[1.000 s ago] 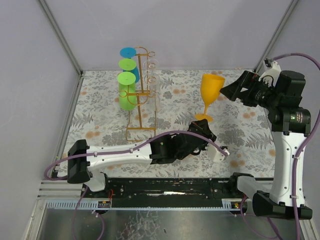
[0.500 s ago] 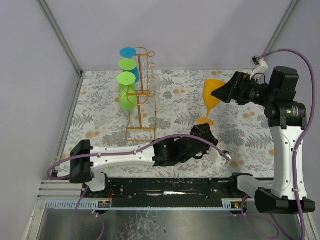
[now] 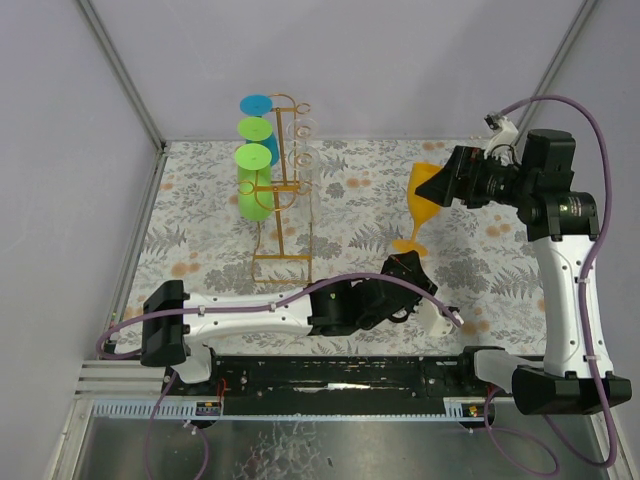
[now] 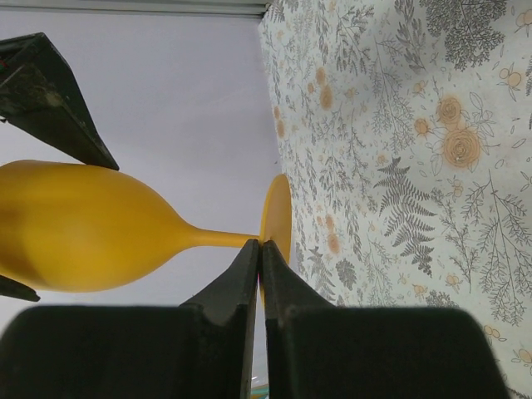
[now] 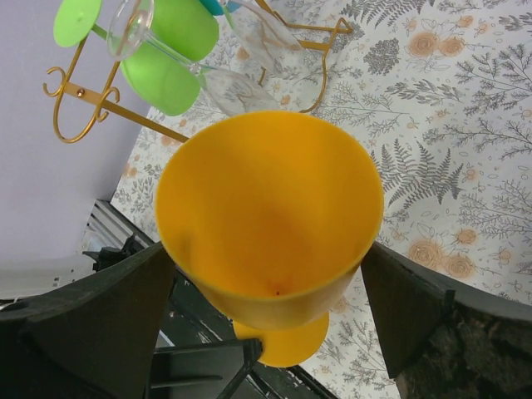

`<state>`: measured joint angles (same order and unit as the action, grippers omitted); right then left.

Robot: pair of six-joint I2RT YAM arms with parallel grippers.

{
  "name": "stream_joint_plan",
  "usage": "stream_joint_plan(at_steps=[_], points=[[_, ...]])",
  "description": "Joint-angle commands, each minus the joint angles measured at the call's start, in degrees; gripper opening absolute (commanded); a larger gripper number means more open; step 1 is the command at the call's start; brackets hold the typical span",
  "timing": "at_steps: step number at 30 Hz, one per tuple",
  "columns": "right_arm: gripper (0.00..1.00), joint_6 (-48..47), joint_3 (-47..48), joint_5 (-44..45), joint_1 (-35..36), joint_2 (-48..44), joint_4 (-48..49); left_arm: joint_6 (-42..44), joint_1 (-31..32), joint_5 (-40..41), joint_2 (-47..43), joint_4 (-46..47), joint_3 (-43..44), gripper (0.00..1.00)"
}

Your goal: Take the wine glass off the wine glass rack

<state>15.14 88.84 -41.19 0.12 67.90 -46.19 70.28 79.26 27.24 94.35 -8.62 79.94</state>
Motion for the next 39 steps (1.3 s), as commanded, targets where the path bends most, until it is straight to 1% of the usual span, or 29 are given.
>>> stream_joint_plan(at_steps=[1,8,11,14,15,17,18,20,22,25,27,28,30,34,39], points=[[0.99,-2.4,-0.7,0.8,1.0,0.2,0.7,-0.4,0.9,0.1,-0.1,-0.7,2.1,0.0],[1.0,-2.7,-1.2,0.3,1.8,1.0,1.0,-0.6,1.2,0.2,0.2,-1.4,2.4,0.0],[0.9,-3.2,-1.2,0.3,1.8,1.0,0.1,-0.6,1.3,0.2,0.3,-1.4,2.6,0.0],[0.77,-3.4,-1.1,1.2,1.9,1.1,-0.9,-0.5,1.3,0.4,0.6,-1.4,2.9,0.0],[0.73,-3.3,-1.0,1.7,1.9,1.1,-1.3,-0.5,1.3,0.6,0.7,-1.4,3.1,0.0],[0.7,-3.2,-0.6,4.2,1.9,0.7,-1.5,-0.6,1.3,0.9,0.8,-1.0,3.4,0.01],[0.7,-3.0,-0.4,5.3,1.8,0.4,-1.5,-0.5,1.3,1.1,0.8,-0.7,3.5,0.04],[0.68,-2.6,0.2,7.6,1.8,0.0,-1.3,-0.6,1.3,1.4,0.7,-0.5,3.6,0.17],[0.67,-2.1,0.9,9.6,1.8,-0.3,-1.1,-1.0,1.3,1.5,0.7,-0.4,3.8,0.26],[0.67,-1.4,1.3,12.8,1.8,-0.8,-0.3,-1.3,1.3,1.9,0.4,-0.3,3.7,0.51],[0.67,-1.1,1.3,15.1,1.8,-1.4,0.5,-1.8,1.2,1.9,0.2,-0.6,3.6,0.65],[0.67,-0.9,1.2,16.8,1.8,-1.7,1.0,-2.1,1.2,1.9,0.1,-0.7,3.7,0.7],[0.67,-0.7,0.5,20.8,1.8,-2.5,2.7,-3.0,1.2,1.8,-0.2,-1.1,4.0,0.73],[0.68,-0.7,-3.0,29.1,1.8,-3.8,7.3,-7.9,1.2,0.5,-0.4,-4.1,7.9,0.76],[0.7,-0.3,-12.3,38.6,1.8,-6.2,17.9,-15.4,1.1,-2.6,-1.5,-8.9,14.5,0.77]])
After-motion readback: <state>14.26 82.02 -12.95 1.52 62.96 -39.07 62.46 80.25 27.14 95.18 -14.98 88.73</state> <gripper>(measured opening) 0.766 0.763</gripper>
